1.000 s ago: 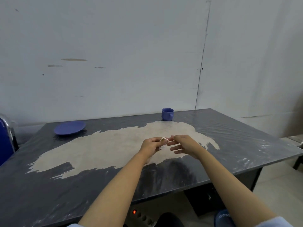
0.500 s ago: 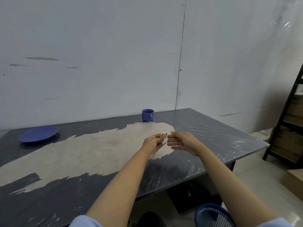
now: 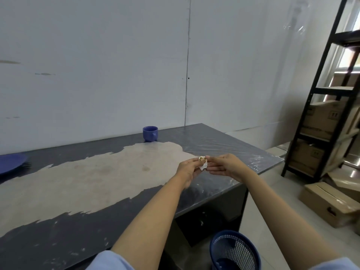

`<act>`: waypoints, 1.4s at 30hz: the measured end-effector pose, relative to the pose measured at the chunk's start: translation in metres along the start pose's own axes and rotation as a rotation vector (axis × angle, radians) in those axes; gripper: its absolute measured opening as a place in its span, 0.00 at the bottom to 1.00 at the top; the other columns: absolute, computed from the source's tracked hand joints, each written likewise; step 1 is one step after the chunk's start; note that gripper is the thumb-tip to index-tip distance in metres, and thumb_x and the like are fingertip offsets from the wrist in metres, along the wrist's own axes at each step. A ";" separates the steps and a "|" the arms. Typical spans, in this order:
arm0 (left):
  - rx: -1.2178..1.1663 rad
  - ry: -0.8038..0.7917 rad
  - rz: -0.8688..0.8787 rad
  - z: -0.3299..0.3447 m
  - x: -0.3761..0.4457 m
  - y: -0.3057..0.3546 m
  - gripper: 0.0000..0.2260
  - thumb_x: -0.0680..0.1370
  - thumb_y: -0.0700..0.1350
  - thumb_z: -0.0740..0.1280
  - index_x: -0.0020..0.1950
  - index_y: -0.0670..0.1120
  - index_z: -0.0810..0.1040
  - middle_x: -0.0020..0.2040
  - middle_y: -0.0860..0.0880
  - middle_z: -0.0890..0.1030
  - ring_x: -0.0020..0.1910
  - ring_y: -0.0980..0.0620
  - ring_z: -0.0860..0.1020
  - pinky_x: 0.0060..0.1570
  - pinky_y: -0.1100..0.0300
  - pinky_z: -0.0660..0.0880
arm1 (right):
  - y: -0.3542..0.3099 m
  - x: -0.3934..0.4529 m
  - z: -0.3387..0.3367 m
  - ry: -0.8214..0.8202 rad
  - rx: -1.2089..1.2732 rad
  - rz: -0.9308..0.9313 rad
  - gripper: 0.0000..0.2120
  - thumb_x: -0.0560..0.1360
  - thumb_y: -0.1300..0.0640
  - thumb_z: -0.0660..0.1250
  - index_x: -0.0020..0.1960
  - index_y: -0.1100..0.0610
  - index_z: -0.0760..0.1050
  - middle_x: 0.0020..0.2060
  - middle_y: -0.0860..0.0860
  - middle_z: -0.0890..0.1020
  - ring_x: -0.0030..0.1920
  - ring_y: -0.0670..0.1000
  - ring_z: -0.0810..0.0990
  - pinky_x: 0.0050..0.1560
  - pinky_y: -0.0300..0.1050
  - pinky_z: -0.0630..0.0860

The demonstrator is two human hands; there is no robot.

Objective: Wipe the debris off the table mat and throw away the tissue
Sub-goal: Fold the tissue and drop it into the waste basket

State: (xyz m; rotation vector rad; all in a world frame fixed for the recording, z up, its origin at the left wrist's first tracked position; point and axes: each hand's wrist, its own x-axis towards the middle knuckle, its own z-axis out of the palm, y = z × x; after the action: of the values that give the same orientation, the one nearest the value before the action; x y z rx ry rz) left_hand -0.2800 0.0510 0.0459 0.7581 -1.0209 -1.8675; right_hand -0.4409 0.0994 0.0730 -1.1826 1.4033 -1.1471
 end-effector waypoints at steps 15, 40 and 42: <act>-0.003 -0.159 -0.112 0.066 -0.002 -0.061 0.10 0.77 0.34 0.67 0.58 0.37 0.79 0.46 0.46 0.83 0.40 0.56 0.83 0.40 0.68 0.80 | 0.014 -0.050 -0.087 0.029 -0.121 0.125 0.20 0.73 0.47 0.72 0.58 0.60 0.80 0.51 0.56 0.86 0.51 0.55 0.86 0.46 0.45 0.82; 0.289 0.054 0.086 0.087 -0.027 -0.165 0.13 0.75 0.47 0.71 0.56 0.41 0.77 0.47 0.48 0.80 0.45 0.55 0.80 0.45 0.65 0.80 | 0.102 -0.064 -0.140 -0.055 -0.047 0.355 0.16 0.68 0.56 0.76 0.54 0.60 0.83 0.53 0.56 0.86 0.53 0.51 0.85 0.46 0.43 0.82; 0.257 0.040 0.000 0.081 -0.023 -0.173 0.15 0.75 0.46 0.71 0.57 0.41 0.75 0.49 0.47 0.80 0.47 0.53 0.81 0.48 0.61 0.81 | 0.114 -0.063 -0.139 -0.027 -0.043 0.377 0.15 0.71 0.57 0.74 0.56 0.61 0.82 0.52 0.56 0.86 0.52 0.52 0.85 0.47 0.44 0.82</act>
State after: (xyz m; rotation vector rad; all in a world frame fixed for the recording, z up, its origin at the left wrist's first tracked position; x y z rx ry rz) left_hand -0.4022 0.1523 -0.0633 0.9405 -1.2504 -1.7328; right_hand -0.5854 0.1845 -0.0173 -0.9074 1.5567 -0.8363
